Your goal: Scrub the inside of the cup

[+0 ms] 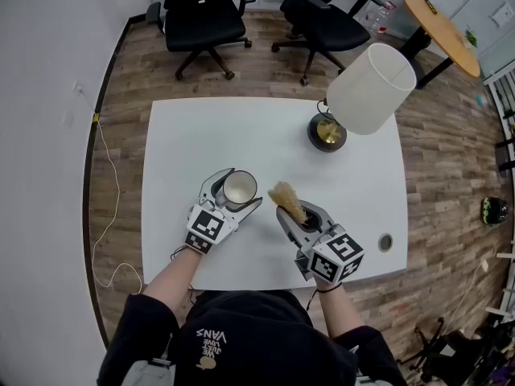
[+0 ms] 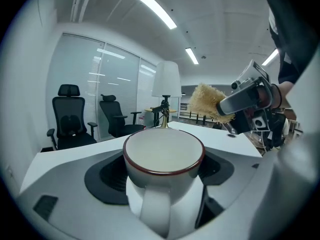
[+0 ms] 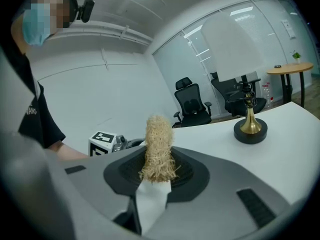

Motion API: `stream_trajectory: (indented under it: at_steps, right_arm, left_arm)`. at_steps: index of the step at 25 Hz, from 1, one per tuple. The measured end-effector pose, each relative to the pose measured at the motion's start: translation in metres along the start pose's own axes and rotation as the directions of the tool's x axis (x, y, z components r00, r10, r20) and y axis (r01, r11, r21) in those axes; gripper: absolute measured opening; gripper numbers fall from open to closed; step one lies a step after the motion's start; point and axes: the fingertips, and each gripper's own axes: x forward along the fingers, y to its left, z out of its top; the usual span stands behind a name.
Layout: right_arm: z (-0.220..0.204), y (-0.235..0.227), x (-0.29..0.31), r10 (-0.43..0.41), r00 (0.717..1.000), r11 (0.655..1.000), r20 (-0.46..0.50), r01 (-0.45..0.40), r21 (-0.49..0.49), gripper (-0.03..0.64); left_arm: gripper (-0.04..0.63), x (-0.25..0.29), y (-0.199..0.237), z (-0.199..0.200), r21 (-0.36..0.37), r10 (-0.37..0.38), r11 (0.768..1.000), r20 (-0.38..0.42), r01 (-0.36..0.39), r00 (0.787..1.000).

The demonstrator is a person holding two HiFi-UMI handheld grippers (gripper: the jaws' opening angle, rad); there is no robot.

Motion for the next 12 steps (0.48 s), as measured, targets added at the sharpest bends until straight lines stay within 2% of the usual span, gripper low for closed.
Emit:
stream_trajectory:
  at_steps: [12]
  right_arm:
    - [-0.014,-0.004,-0.002,-0.018,0.999,1.000,-0.036,0.019,0.026,0.104]
  left_arm:
    - [0.408,0.017,0.009,-0.032,-0.062,0.007,0.998,-0.029,-0.009,1.000]
